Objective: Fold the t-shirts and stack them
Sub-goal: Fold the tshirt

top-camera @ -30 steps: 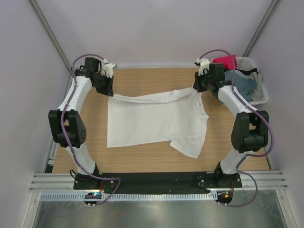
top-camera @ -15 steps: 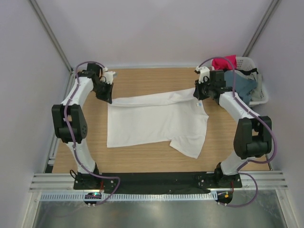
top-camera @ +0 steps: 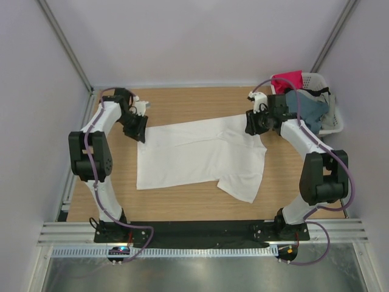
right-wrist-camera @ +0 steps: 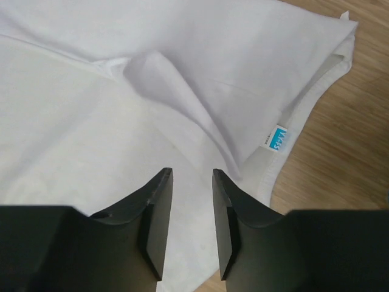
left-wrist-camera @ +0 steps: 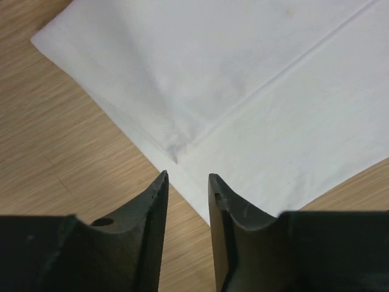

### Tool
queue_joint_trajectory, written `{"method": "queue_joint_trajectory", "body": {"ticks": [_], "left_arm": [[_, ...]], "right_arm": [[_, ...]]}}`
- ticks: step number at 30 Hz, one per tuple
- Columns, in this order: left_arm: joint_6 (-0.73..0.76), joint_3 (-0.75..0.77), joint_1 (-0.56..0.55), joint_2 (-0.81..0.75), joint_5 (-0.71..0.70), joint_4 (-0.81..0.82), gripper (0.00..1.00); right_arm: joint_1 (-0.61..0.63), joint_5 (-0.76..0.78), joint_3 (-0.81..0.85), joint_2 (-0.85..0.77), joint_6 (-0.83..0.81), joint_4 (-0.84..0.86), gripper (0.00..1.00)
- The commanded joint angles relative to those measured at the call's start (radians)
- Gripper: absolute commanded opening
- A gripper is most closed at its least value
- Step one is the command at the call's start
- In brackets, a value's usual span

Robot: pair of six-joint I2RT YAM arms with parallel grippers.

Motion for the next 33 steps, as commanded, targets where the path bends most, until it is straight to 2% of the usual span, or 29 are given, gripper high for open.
{"method": "queue_joint_trajectory", "body": {"ticks": [1, 3, 6, 11, 13, 18, 33], "left_arm": [[-0.008, -0.015, 0.006, -0.049, 0.01, -0.047, 0.37], [-0.018, -0.025, 0.004, -0.099, 0.027, -0.03, 0.45], [-0.048, -0.007, 0.004, -0.109, 0.038, -0.002, 0.47], [-0.11, 0.126, 0.004, 0.046, 0.069, -0.053, 0.43], [-0.132, 0.149, 0.004, 0.086, 0.102, -0.059, 0.4], [-0.154, 0.168, 0.004, 0.15, 0.182, -0.073, 0.4], [-0.165, 0.105, 0.004, 0.184, 0.178, -0.067, 0.39]], "right_arm": [[-0.005, -0.011, 0.072, -0.044, -0.044, -0.052, 0.41], [-0.004, -0.009, 0.095, -0.05, -0.049, -0.044, 0.43], [-0.005, -0.01, 0.121, -0.032, -0.03, -0.009, 0.45], [-0.004, -0.056, 0.216, 0.135, 0.03, 0.009, 0.45], [-0.004, -0.07, 0.253, 0.186, 0.031, 0.0, 0.44], [0.0, -0.194, 0.385, 0.34, 0.03, -0.052, 0.44], [0.076, -0.219, 0.439, 0.471, 0.065, -0.031, 0.44]]}}
